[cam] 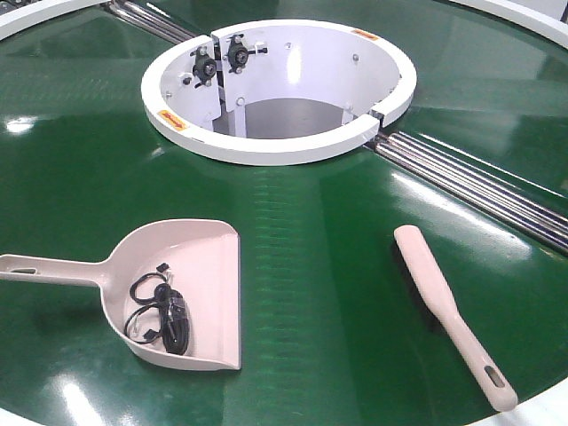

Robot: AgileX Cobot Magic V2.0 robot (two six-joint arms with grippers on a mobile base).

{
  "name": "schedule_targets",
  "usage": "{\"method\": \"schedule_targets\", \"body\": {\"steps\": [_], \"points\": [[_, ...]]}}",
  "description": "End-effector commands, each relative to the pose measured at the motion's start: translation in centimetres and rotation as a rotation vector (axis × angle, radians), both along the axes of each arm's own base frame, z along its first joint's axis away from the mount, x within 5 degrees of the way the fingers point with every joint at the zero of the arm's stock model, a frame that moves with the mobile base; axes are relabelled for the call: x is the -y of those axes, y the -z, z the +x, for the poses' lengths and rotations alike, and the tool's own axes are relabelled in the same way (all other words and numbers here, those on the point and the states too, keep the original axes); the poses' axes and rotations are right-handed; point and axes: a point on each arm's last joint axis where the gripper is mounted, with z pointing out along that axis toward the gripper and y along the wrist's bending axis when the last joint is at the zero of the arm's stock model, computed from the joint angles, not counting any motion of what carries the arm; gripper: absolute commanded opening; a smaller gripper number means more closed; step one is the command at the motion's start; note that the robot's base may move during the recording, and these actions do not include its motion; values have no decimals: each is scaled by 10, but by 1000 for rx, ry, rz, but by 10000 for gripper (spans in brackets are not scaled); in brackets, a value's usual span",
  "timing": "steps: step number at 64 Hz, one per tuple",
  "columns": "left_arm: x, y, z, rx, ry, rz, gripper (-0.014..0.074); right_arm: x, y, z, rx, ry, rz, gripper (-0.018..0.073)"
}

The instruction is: Clean and inspect green conveyor with broom and dustpan

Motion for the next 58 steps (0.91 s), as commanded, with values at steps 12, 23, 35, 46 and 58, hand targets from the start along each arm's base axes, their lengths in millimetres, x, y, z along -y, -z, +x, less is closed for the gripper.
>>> {"method": "schedule_targets", "body": {"steps": [12,23,35,46,58], "points": [[-2,1,4,74,-37,-53,-7,0,-15,1,84,6,21,-8],[-15,23,2,117,-203,-161,-7,0,-15,1,84,6,21,-8],[-25,46,-5,154,-351,-155,-7,0,-15,1,84,6,21,-8],[-26,52,-12,179,-372,-115,-7,0,-15,1,84,6,21,-8],[-26,53,-11,166,-372,-139,-7,0,-15,1,84,6,21,-8]]}}
